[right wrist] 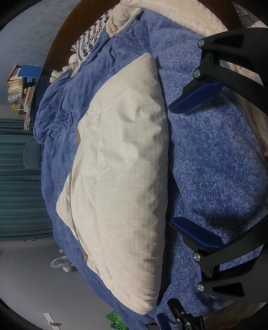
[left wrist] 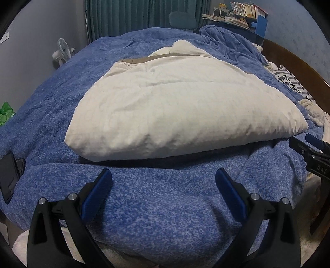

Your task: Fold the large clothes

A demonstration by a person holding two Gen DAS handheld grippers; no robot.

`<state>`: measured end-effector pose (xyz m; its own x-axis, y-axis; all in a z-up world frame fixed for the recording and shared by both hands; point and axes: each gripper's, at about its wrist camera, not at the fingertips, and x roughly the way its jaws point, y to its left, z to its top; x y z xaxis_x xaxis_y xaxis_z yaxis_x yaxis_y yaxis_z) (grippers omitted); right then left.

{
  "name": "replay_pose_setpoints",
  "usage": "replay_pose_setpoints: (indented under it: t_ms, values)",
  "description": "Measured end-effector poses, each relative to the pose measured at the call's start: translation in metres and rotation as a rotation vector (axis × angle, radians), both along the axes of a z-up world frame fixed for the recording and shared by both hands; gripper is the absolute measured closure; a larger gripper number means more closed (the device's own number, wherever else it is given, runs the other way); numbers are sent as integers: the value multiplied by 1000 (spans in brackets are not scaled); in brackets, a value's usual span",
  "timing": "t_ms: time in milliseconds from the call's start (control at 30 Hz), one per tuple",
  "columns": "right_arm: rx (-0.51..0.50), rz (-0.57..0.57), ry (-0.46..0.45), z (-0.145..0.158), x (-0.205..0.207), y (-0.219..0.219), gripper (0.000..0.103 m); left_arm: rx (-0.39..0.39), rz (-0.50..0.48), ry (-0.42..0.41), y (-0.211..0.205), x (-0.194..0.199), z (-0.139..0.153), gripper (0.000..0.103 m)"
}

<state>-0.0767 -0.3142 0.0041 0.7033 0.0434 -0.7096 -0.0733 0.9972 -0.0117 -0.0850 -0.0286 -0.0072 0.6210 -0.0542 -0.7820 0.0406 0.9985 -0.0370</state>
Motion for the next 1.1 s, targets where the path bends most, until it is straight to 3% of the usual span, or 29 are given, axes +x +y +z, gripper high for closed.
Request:
replay_pose_setpoints:
  t_ms: [1100]
  values:
    - [-15, 1, 13, -6, 2, 5, 7, -3, -5, 10, -1, -1, -1, 7]
